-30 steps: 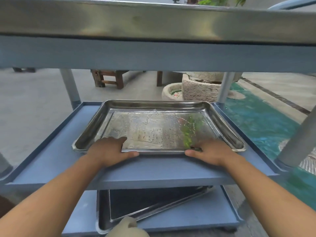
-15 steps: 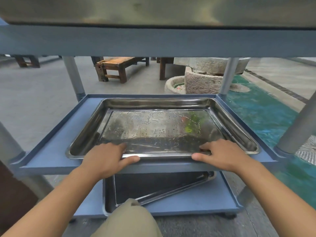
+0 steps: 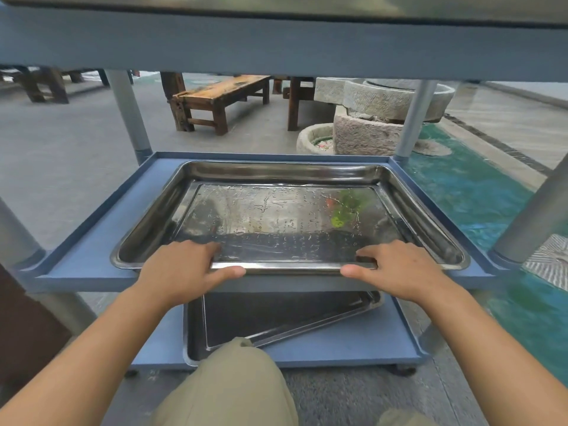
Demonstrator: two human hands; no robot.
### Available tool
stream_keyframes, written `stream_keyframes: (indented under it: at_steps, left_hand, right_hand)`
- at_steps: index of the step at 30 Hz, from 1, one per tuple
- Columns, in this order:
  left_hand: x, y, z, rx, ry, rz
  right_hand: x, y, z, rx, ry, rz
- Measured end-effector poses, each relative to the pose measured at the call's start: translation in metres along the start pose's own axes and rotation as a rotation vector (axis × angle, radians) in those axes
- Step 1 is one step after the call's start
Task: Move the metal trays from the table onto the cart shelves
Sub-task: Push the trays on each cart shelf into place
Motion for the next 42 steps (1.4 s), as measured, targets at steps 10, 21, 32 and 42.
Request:
stream_keyframes:
  at_steps: [10, 21, 32, 42]
  left_hand:
    - [-0.003, 0.003, 0.001, -0.031, -0.034, -0.039]
    - [-0.042, 0.062, 0.054, 0.227, 0.271, 0.195]
    - [0.081, 0.051, 0.094, 0.174, -0.044, 0.273]
    - [0.262, 0.018, 0.111, 0.005, -0.499, 0.120]
  right_hand:
    - [-0.002, -0.002, 0.006, -0.012, 0.133, 0.087]
    - [-0.022, -0.035, 0.064, -0.297, 0.446, -0.477]
    - [0.106, -0.063, 0.076, -0.346, 0.051, -0.450]
    - [0.289, 0.000, 0.047, -0.029, -0.421, -0.159]
Point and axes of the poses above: each hand's wrist, its own z-axis away from the middle knuckle, its own x-axis out of the palm, y = z × x, the point moved 7 cm from there along -z, towards the middle knuckle, and after that the axes turned 4 degrees about y, right-handed, at the moved point
